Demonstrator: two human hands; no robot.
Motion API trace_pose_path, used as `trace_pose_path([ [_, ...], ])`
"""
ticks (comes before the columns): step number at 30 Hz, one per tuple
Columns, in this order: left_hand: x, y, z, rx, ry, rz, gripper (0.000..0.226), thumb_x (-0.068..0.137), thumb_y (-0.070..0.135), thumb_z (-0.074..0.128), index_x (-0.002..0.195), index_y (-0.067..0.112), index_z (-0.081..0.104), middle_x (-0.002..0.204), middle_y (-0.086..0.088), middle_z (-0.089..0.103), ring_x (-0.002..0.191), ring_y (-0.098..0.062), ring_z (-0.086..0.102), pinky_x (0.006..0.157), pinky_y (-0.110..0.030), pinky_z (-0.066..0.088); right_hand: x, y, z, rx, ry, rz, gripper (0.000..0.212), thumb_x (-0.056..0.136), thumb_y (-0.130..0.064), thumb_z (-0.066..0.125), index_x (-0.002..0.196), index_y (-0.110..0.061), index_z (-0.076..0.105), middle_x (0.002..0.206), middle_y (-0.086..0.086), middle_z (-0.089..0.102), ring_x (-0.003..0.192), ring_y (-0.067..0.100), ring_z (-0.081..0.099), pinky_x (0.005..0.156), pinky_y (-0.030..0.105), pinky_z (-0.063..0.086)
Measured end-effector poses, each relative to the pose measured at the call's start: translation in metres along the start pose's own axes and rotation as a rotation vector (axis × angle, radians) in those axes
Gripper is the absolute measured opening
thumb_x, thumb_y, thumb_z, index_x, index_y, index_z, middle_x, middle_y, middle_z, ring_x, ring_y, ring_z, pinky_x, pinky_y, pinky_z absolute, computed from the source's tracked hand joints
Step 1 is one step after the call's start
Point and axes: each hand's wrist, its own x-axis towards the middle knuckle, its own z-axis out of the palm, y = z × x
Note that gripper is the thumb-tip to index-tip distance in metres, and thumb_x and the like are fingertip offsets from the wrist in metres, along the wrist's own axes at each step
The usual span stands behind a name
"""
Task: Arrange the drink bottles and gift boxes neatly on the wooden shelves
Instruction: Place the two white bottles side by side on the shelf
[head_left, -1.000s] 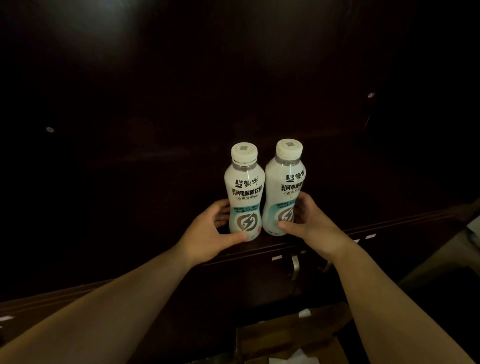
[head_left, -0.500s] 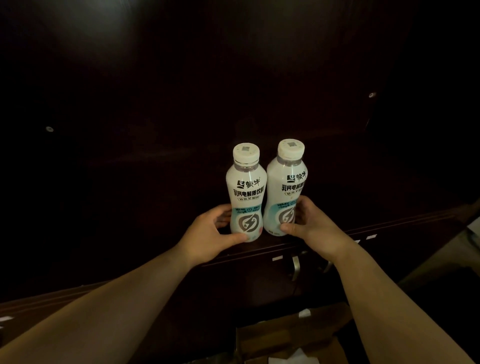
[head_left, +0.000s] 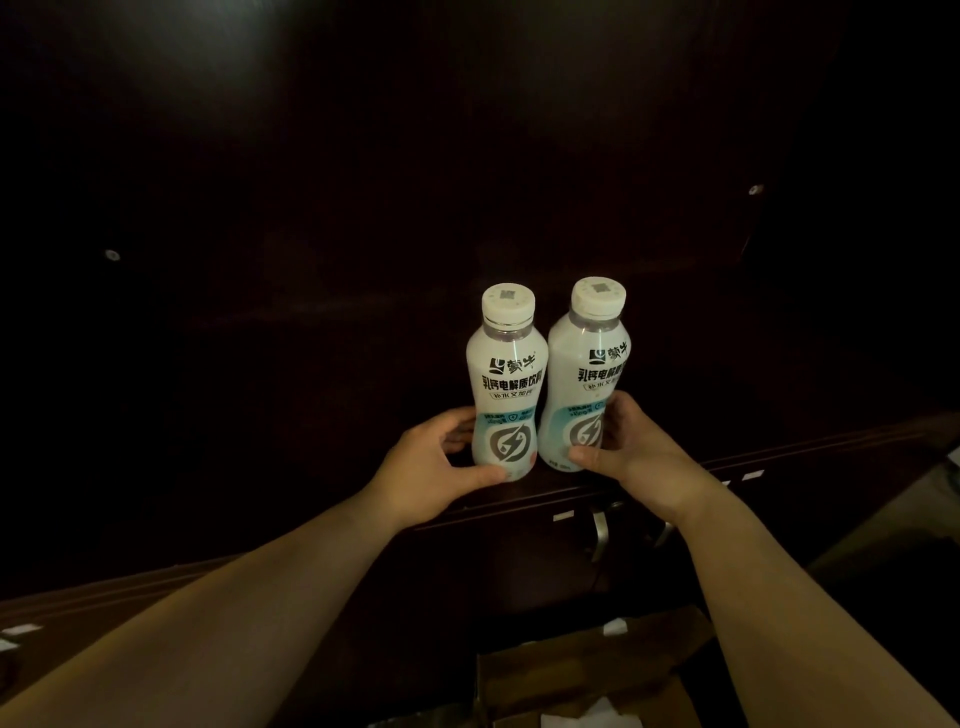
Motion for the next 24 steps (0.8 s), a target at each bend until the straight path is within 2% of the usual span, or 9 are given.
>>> trace_pose_path([
  [3, 0.0001, 0.0006, 0.0001, 0.006, -0.001, -0.003, 0.069, 0.07, 0.027, 0.091, 0.128, 0.038, 0.056, 0.117, 0.023, 0.065, 0.112, 0.015, 0.058, 0.093, -0.01, 0.043, 0.0, 0.0008, -0.0008, 0.015, 0.002, -0.004, 0.063, 0.081, -0.009, 0.082, 0.129, -0.034, 0.049, 0.124, -0.011, 0.068, 0.115, 0.003, 0.064, 0.1, 0.029, 0.05],
  [9, 0.0, 0.0, -0.0003, 0.0, -0.001, -0.012, 0.07, 0.068, 0.028, 0.091, 0.128, 0.039, 0.056, 0.118, 0.023, 0.065, 0.111, 0.015, 0.058, 0.097, -0.013, 0.044, 0.0006, 0.002, -0.0005, 0.031, 0.003, -0.01, 0.064, 0.077, -0.006, 0.084, 0.123, -0.035, 0.05, 0.124, -0.007, 0.068, 0.114, 0.008, 0.066, 0.1, 0.032, 0.052],
  [12, -0.0003, -0.0003, 0.0, 0.004, 0.002, -0.017, 0.068, 0.069, 0.027, 0.091, 0.125, 0.041, 0.055, 0.116, 0.024, 0.064, 0.108, 0.018, 0.057, 0.093, -0.009, 0.043, 0.0, 0.0011, -0.0002, 0.032, 0.0, -0.01, 0.064, 0.077, -0.006, 0.084, 0.122, -0.037, 0.05, 0.124, -0.007, 0.067, 0.114, 0.007, 0.065, 0.096, 0.029, 0.052],
  [17, -0.0004, -0.0006, 0.0003, 0.008, -0.003, -0.028, 0.071, 0.069, 0.028, 0.091, 0.129, 0.038, 0.055, 0.114, 0.026, 0.063, 0.106, 0.022, 0.055, 0.091, -0.008, 0.042, -0.0002, 0.0006, -0.0001, 0.022, 0.001, -0.001, 0.074, 0.075, -0.007, 0.086, 0.133, -0.031, 0.045, 0.126, -0.007, 0.066, 0.114, 0.006, 0.065, 0.097, 0.029, 0.052],
  [22, -0.001, -0.0007, 0.0, -0.001, 0.0, -0.042, 0.084, 0.063, 0.037, 0.093, 0.137, 0.033, 0.053, 0.125, 0.017, 0.064, 0.116, 0.002, 0.06, 0.1, -0.022, 0.047, -0.0009, 0.0014, -0.0011, 0.029, 0.002, 0.008, 0.082, 0.071, -0.012, 0.089, 0.138, -0.03, 0.045, 0.126, -0.009, 0.068, 0.115, 0.006, 0.066, 0.102, 0.034, 0.051],
  [24, -0.0007, -0.0009, -0.0004, 0.0, 0.005, -0.054, 0.088, 0.059, 0.042, 0.093, 0.137, 0.033, 0.053, 0.126, 0.016, 0.063, 0.116, -0.001, 0.06, 0.101, -0.025, 0.048, -0.0008, 0.0013, -0.0012, 0.025, 0.007, 0.005, 0.082, 0.07, -0.013, 0.09, 0.137, -0.032, 0.045, 0.125, -0.01, 0.068, 0.113, 0.003, 0.066, 0.101, 0.033, 0.051],
])
